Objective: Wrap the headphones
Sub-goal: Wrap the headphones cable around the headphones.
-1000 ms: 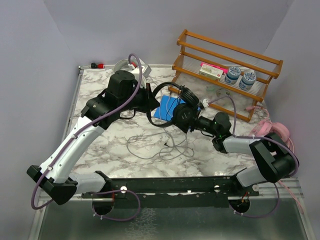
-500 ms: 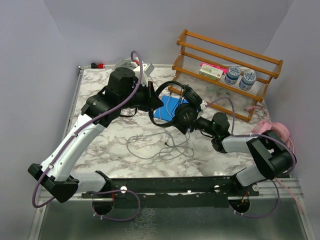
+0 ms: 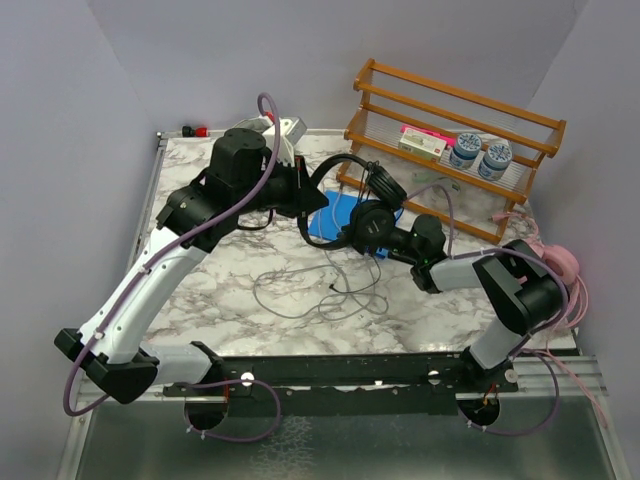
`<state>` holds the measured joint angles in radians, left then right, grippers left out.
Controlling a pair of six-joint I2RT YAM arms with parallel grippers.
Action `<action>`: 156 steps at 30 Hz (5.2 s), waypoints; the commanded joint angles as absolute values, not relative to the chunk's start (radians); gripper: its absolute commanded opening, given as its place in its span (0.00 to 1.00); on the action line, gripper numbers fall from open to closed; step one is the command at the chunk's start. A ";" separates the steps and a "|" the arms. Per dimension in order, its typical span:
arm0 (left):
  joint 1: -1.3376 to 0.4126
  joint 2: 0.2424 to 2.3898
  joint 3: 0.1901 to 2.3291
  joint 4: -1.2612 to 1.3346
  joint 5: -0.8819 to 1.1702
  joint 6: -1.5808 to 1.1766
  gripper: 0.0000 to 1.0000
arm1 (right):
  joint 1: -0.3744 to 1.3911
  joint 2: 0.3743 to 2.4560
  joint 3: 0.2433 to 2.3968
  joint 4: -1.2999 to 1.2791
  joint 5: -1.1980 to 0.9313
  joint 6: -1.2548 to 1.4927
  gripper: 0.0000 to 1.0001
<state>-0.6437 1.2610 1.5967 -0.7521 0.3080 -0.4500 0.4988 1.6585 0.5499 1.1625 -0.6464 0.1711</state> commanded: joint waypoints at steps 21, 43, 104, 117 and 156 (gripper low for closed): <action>-0.448 1.407 1.623 -0.623 -0.002 -0.595 0.00 | 0.783 1.218 0.439 0.824 -0.673 0.134 0.01; -0.382 1.476 1.676 -0.550 -0.320 -0.588 0.00 | 0.811 1.132 0.567 0.501 -0.790 0.133 0.01; -0.615 0.945 1.115 -0.426 0.147 -0.183 0.00 | 0.592 1.303 0.814 0.481 -0.497 0.074 0.08; -0.615 1.048 1.276 -0.500 0.052 -0.486 0.00 | 0.592 1.313 0.640 0.815 -0.645 0.265 0.09; -0.614 1.140 1.184 -0.436 -0.450 -0.592 0.00 | 0.738 1.148 0.720 0.421 -0.748 0.273 0.01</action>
<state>-0.6121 1.1309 1.1942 -0.4591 -0.2852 -0.6350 0.7155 1.1893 0.6231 0.6662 -0.7795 0.3641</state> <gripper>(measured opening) 0.081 0.033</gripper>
